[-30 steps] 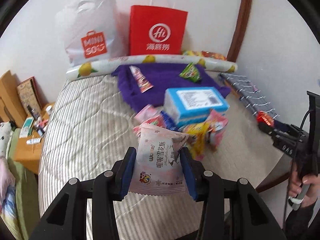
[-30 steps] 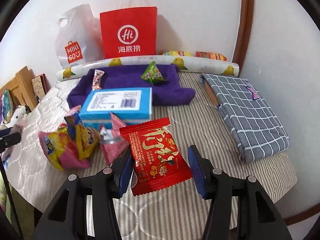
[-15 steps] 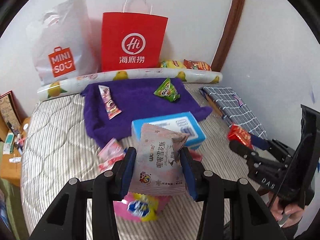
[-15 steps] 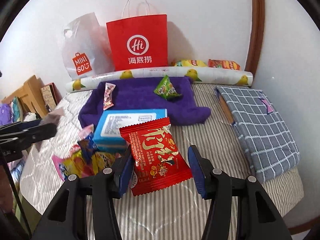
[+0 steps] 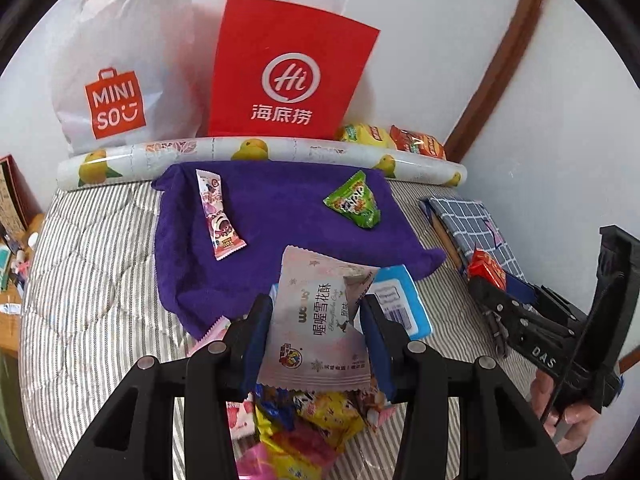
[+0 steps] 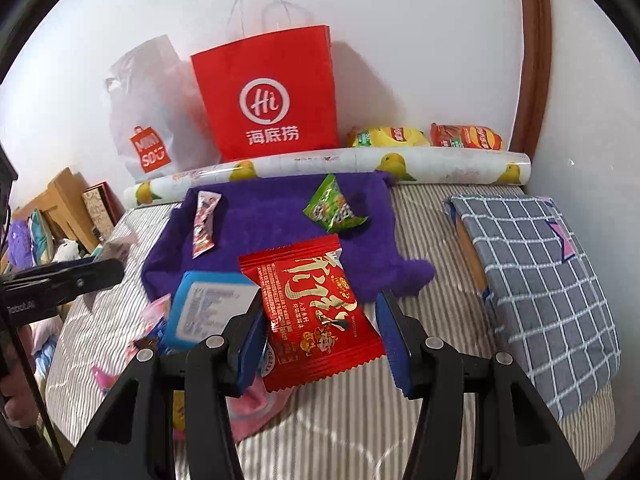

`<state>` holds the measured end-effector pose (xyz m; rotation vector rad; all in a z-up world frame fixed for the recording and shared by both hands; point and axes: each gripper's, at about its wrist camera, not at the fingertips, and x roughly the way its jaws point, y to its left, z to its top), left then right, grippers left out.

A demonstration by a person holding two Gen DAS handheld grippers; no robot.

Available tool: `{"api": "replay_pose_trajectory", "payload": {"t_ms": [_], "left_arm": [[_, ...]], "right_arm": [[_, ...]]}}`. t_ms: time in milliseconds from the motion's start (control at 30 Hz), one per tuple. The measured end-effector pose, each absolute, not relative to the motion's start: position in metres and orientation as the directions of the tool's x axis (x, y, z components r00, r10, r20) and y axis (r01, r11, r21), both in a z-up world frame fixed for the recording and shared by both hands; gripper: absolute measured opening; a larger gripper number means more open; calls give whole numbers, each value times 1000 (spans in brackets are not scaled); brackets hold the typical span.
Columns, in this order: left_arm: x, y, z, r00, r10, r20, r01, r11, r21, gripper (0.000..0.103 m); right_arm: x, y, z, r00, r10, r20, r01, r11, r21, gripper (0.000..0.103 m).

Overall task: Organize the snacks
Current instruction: 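Carry the white packet and red wafer packet over the purple towel, then lower both packets onto the towel and open both tools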

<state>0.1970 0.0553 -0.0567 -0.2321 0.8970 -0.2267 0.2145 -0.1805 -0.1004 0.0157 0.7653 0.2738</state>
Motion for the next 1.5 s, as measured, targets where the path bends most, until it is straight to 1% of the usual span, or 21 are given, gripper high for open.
{"api": "replay_pose_trajectory", "payload": {"t_ms": [200,367,533,667,833,1100,1500], "left_arm": [[216,68,-61,605,-263,-751,73,958,-276,43],[237,79,-69,599,-225,-768,47,968,-247,43],[255,89,-79,594,-210,-777,28,970,-240,43],[270,100,-91,583,-215,-784,10,966,-258,43],[287,109,-99,576,-209,-791,-4,966,-258,43],[308,118,-114,558,-201,-805,-28,965,-261,43],[326,119,-142,530,-205,-823,-41,963,-266,43]], "right_arm": [[247,-182,-113,656,279,-702,-228,959,169,53],[270,-182,-120,646,284,-708,-226,958,179,53],[296,-181,-133,622,270,-735,-213,962,173,53],[321,-185,-149,596,254,-762,-187,967,175,53],[344,-191,-162,586,250,-771,-165,968,188,53],[363,-188,-170,583,254,-772,-171,967,189,53],[375,-172,-180,588,244,-771,-209,967,147,54]]}}
